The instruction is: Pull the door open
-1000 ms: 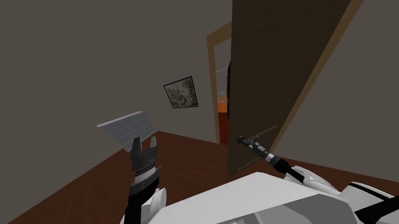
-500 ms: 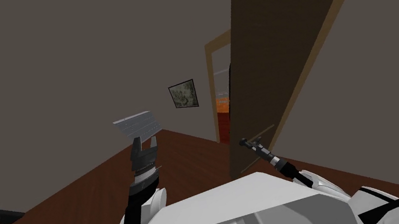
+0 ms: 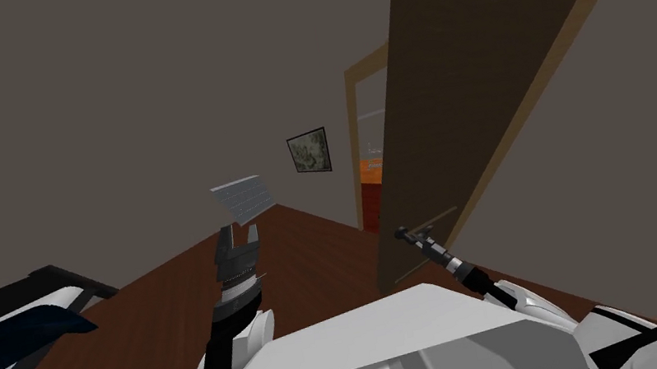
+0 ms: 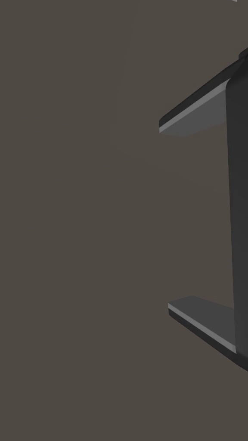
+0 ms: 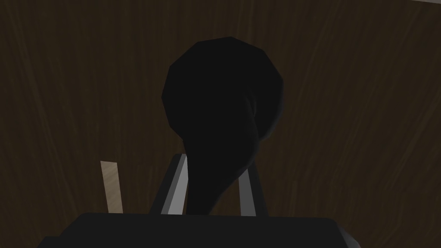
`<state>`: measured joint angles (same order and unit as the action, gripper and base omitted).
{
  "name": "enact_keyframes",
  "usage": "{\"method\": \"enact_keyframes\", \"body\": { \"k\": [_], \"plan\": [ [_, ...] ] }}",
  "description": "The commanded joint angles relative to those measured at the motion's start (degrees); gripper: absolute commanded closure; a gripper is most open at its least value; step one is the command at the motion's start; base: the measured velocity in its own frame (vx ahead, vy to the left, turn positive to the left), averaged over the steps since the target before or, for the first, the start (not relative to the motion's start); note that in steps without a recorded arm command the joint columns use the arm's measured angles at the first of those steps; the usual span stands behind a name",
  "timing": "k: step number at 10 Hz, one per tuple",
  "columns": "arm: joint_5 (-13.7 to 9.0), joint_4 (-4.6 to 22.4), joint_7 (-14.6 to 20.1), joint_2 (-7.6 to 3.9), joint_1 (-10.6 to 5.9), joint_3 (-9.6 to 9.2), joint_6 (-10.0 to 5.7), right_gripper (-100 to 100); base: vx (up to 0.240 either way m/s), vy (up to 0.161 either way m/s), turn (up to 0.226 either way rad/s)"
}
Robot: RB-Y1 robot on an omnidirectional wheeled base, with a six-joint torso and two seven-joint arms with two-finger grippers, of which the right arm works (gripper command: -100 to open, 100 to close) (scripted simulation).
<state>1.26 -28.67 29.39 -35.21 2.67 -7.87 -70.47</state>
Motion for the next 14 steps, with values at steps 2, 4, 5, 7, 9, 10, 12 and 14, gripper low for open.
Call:
{"method": "enact_keyframes", "body": {
  "k": [2,4,5,7,9,10,12,14],
  "plan": [
    [0.0,1.1,0.0,-0.2,-0.07,-0.06,-1.0,100,-0.168,-0.111,0.154],
    [0.0,1.6,0.1,-0.36,-0.14,-0.08,-1.6,100,-0.191,-0.082,0.179],
    [0.0,1.7,0.1,-0.39,-0.15,-0.08,-1.74,100,-0.171,-0.075,0.11],
    [0.0,2.0,0.2,-0.51,-0.19,-0.1,-2.17,100,-0.176,-0.074,0.126],
    [0.1,2.6,0.2,-0.23,-0.6,-0.34,-2.45,100,-0.115,-0.046,0.071],
    [0.1,2.9,0.3,-0.25,-0.52,-0.42,-2.8,100,-0.084,-0.069,0.12],
    [0.1,3.2,0.3,-0.36,-0.45,-0.43,-3.24,100,-0.177,-0.065,0.156],
    [0.1,3.6,0.4,-0.49,-0.37,-0.44,-3.76,100,-0.154,-0.082,0.129]
  ]
}}
